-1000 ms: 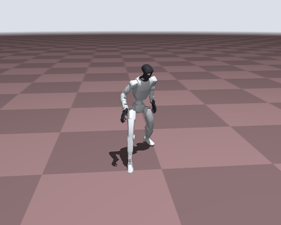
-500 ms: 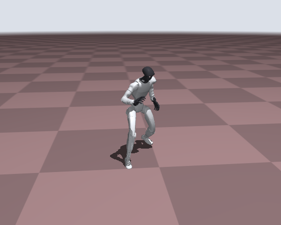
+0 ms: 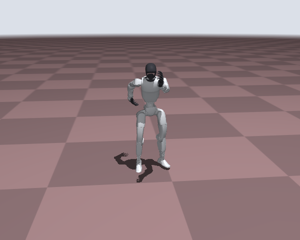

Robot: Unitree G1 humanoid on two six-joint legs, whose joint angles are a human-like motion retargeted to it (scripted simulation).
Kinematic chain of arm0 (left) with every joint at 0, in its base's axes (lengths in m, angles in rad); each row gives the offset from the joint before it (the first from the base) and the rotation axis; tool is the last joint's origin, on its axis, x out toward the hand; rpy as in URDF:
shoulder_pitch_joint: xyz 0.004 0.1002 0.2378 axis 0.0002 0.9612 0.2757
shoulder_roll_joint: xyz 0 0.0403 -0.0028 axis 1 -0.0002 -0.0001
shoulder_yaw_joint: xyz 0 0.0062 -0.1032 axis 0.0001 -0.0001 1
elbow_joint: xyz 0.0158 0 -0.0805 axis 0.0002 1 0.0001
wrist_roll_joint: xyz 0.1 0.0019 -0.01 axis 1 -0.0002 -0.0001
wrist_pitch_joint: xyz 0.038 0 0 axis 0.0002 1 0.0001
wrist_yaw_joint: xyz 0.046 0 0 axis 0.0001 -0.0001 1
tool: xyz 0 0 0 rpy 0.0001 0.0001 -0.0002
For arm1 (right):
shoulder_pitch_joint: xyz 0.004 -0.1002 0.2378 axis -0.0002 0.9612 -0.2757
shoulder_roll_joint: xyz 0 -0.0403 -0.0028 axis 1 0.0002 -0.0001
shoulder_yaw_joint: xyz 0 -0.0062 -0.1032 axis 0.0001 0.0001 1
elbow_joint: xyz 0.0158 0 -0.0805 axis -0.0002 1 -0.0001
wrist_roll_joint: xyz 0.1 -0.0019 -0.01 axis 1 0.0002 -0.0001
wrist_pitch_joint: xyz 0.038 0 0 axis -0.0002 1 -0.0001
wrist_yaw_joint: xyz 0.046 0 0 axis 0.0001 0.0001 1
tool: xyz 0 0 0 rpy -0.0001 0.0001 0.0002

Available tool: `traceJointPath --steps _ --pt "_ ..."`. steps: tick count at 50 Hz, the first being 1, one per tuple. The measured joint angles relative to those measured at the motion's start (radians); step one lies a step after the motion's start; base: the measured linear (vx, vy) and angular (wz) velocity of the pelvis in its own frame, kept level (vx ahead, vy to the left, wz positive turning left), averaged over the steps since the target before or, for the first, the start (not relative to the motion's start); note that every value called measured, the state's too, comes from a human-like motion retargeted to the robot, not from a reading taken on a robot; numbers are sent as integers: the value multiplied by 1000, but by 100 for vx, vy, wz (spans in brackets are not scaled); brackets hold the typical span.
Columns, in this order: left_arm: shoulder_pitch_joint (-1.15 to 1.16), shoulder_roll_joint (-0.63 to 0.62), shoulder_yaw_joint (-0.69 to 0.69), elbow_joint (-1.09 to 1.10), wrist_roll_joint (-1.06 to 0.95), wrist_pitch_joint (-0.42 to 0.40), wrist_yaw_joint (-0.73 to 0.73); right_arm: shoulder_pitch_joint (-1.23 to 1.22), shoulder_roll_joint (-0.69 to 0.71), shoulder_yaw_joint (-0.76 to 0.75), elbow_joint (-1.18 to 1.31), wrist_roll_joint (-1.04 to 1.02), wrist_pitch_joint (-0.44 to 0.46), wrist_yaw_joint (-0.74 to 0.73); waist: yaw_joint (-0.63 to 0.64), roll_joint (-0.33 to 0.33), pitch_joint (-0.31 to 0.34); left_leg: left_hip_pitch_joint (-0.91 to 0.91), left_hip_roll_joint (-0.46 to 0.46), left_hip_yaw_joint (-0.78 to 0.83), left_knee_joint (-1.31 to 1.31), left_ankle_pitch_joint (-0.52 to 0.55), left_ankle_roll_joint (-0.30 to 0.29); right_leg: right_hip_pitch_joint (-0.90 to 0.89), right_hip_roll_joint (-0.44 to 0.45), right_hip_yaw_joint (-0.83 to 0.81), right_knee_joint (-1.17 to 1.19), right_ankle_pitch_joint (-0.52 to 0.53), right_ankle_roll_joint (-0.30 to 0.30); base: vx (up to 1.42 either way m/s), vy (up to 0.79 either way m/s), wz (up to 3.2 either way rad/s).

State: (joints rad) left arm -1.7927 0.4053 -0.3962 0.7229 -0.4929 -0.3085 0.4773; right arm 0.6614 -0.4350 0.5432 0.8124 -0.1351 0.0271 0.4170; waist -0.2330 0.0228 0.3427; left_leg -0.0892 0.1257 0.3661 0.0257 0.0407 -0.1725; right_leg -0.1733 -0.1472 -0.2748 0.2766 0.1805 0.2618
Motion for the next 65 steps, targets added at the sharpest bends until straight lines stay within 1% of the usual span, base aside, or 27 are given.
traceJointPath --steps 3,5,6,9,10,12,15,17,20,21,23,24,26,28,31,33,35,38,40,42,45,47,50,55,58,63,65 --pt "-72 121 -47 -111 -47 -8 59 101 -8 15 184 -281 -20 13 133 20 -122 -113 -14 7 -31 -119 9 146 -46 -60 117 -81 -12 11 18 -303" --pt "-140 235 -116 -147 -41 26 42 165 16 -133 303 -160 32 79 222 25 -164 -186 9 -6 -42 -195 12 218 -69 -4 193 -91 -10 12 2 -337" --pt "-212 293 -158 -154 -15 32 13 152 -8 -164 304 -185 0 -6 259 18 -150 -221 33 -38 -40 -223 6 241 -60 78 225 -63 -4 5 -13 -345" --pt "-402 431 -350 -156 3 51 -23 122 -62 -252 313 -80 2 -115 359 -24 -182 -401 135 -196 81 -127 -19 284 -5 276 293 -35 0 -3 -36 -300" --pt "-468 489 -434 -155 -23 46 -12 105 -83 -258 311 -42 17 -141 365 -49 -191 -489 125 -249 186 -32 -2 306 -37 328 301 -99 0 -10 13 -151" --pt "-576 559 -566 -144 -84 21 8 54 -97 -270 329 -1 42 -203 353 -122 -178 -750 66 -252 630 14 10 357 -224 290 349 -440 -10 -17 28 -58" --pt "-680 652 -723 -167 -135 -22 39 -118 -63 -309 388 115 90 -358 369 -156 -90 -1006 107 -262 1117 -81 -23 392 -382 175 531 -866 -114 -20 4 -37" --pt "-669 758 -770 -287 -178 -34 39 -367 3 -289 454 212 134 -459 374 -167 -15 -1049 118 -269 1204 -100 -8 339 -416 210 678 -927 -122 -12 1 -20" --pt "-283 906 -604 -595 -337 -60 -34 -716 130 -209 438 299 146 -577 424 -227 -12 -1040 131 -233 1180 -87 -26 279 -443 258 701 -893 -142 7 2 -12" --pt "97 871 -348 -709 -421 -53 -101 -784 141 -211 368 306 137 -605 445 -211 -14 -969 101 -218 1091 -68 -37 341 -424 229 606 -807 -125 20 6 33" --pt "860 685 102 -902 -559 -9 -212 -880 121 -213 169 308 100 -681 502 -166 -58 -816 60 -186 854 -8 -47 386 -375 234 447 -581 -107 25 7 37" --pt "1158 564 220 -931 -564 25 -246 -919 108 -207 56 309 64 -722 531 -143 -89 -716 47 -181 679 52 -51 386 -338 258 375 -433 -103 26 5 -13" --pt "1594 353 304 -840 -421 90 -307 -1002 89 -187 -147 332 -29 -794 598 -98 -168 -486 52 -186 267 215 -76 363 -235 312 255 -160 -73 27 5 -54" --pt "1865 181 329 -589 -154 149 -384 -1126 44 -172 -303 348 -104 -843 621 -43 -217 -319 54 -172 42 263 -89 367 -142 323 160 -34 -13 23 15 9" --pt "1913 -8 364 -36 -6 221 -467 -1582 -54 -98 -352 373 -126 -893 603 -22 -158 -113 34 -167 -110 155 -68 269 -18 287 92 -70 -1 0 -7 90" --pt "1913 -94 368 326 6 285 -481 -1877 -128 -46 -331 439 -106 -828 546 -43 -147 -84 -35 -216 -11 80 -27 134 11 268 74 -118 -14 -15 -8 198" --pt "1911 -145 362 628 120 295 -484 -2188 -202 22 -247 373 -65 -904 474 -74 -138 -121 -100 -270 213 8 -11 -35 21 284 62 -157 -27 -22 -10 232" --pt "2055 -156 210 664 290 255 -511 -2620 -283 177 -122 457 -78 -983 400 -66 -76 -110 -95 -291 571 -116 -21 -241 54 280 27 -194 -48 -18 -11 190" --pt "2156 -120 127 546 302 249 -576 -2916 -319 330 15 521 -62 -973 379 -50 -22 -57 -69 -310 713 -107 -39 -355 65 230 -4 -118 -24 -16 -9 140" --pt "2228 -81 125 447 256 236 -649 -3158 -333 492 154 559 -59 -889 377 26 -24 -19 53 -309 771 -123 -44 -488 117 133 41 -7 -63 -17 -6 116" --pt "2306 -36 178 417 259 240 -704 -3310 -379 569 245 554 -69 -866 334 97 4 181 208 -273 603 -436 -32 -698 23 -35 539 -202 -71 -16 1 184" --pt "2293 -53 206 430 220 259 -569 -3248 -375 547 169 568 -86 -1017 270 141 -23 207 271 -240 477 -623 2 -788 -38 -77 655 -199 -52 -34 8 192" --pt "2182 -105 166 386 246 259 -433 -2974 -416 363 -144 498 -124 -1191 223 184 -15 165 295 -282 396 -660 30 -806 -100 -122 634 -161 -76 -33 5 133" --pt "1949 -133 243 189 226 235 -340 -2126 -434 -23 -458 256 -57 -1220 305 173 10 80 260 -301 404 -462 13 -659 -73 -139 317 -26 -93 -18 1 53" --pt "1949 -93 302 -117 246 161 -291 -1670 -379 -174 -524 147 -49 -1160 297 168 -13 130 241 -303 244 -346 -9 -552 -107 -186 178 23 -78 -4 6 130" --pt "1981 162 395 -726 424 52 -234 -1021 -390 -459 -809 -68 -101 -1032 275 137 -54 53 191 -477 336 -315 -33 -426 -195 -263 88 47 -66 -5 12 133" --pt "1971 295 437 -923 464 42 -212 -747 -371 -632 -945 -112 -128 -985 265 79 -28 53 119 -574 450 -332 -42 -362 -290 -282 172 -7 -23 -4 18 104"
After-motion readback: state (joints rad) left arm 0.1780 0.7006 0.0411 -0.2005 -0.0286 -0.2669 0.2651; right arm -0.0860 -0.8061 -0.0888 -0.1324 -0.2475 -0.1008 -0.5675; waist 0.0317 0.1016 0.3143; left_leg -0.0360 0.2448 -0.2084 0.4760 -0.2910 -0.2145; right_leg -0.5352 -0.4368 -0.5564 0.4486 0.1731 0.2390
